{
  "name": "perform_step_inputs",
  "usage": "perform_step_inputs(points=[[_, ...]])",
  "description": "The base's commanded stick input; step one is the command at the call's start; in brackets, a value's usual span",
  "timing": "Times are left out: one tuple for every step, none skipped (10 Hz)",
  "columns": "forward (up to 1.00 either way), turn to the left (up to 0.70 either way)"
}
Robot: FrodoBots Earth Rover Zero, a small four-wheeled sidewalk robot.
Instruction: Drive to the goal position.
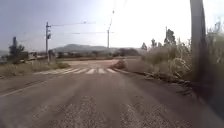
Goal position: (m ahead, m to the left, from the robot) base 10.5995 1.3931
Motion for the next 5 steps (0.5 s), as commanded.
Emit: perform_step_inputs(points=[[0.7,0.0],[0.7,0.1],[0.7,0.26],[0.7,0.13],[0.7,0.0]])
